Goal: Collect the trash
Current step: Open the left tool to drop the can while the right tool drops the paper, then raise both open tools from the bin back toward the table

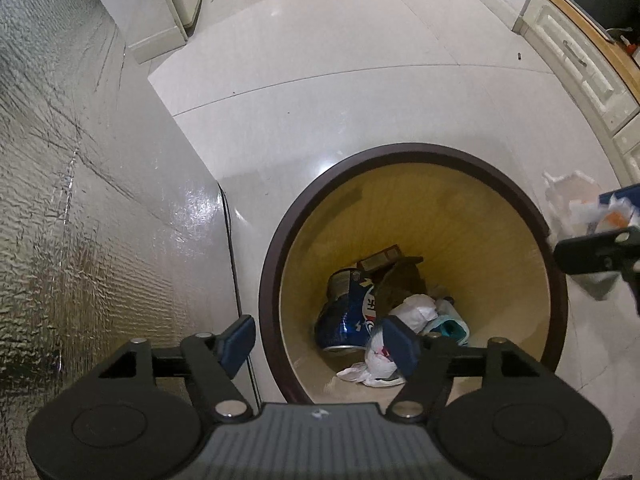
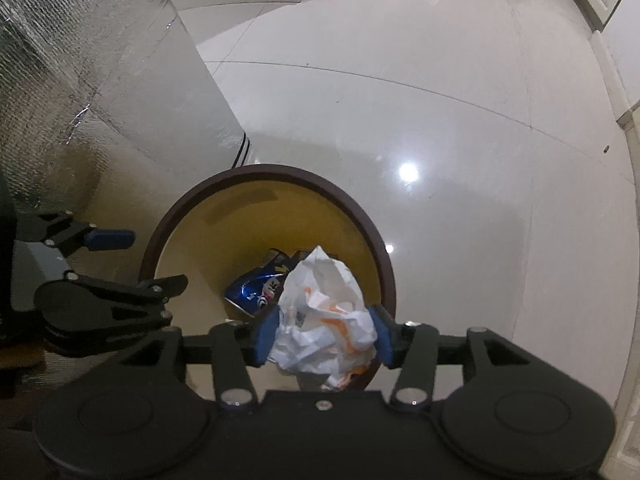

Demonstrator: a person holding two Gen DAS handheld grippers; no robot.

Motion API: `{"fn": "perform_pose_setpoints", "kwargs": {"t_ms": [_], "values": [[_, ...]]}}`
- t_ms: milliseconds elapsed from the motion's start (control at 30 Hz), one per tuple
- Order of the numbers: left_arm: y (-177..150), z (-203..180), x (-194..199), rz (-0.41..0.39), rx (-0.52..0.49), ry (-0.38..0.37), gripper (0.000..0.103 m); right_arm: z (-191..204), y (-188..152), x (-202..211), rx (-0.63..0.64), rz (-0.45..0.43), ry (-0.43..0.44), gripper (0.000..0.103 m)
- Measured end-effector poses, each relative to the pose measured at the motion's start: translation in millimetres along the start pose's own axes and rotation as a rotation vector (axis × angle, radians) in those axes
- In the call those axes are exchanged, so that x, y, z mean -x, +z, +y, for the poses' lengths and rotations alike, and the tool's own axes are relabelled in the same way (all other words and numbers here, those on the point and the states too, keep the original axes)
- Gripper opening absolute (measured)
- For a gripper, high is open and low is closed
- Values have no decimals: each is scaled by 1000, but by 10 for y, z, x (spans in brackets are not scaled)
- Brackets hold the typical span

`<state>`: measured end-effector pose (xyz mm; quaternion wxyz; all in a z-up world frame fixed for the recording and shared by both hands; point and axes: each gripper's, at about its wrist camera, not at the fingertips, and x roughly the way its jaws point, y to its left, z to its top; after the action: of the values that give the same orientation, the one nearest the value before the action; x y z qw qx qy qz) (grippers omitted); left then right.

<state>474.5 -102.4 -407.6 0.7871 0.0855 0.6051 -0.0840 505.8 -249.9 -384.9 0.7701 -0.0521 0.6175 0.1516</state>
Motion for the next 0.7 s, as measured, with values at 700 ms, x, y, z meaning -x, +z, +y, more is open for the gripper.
{"fn": "perform_pose_setpoints", "kwargs": {"t_ms": [700], "values": [[-41, 36, 197, 0, 62, -29, 98, -39, -129, 17, 10, 8, -11, 78]]}}
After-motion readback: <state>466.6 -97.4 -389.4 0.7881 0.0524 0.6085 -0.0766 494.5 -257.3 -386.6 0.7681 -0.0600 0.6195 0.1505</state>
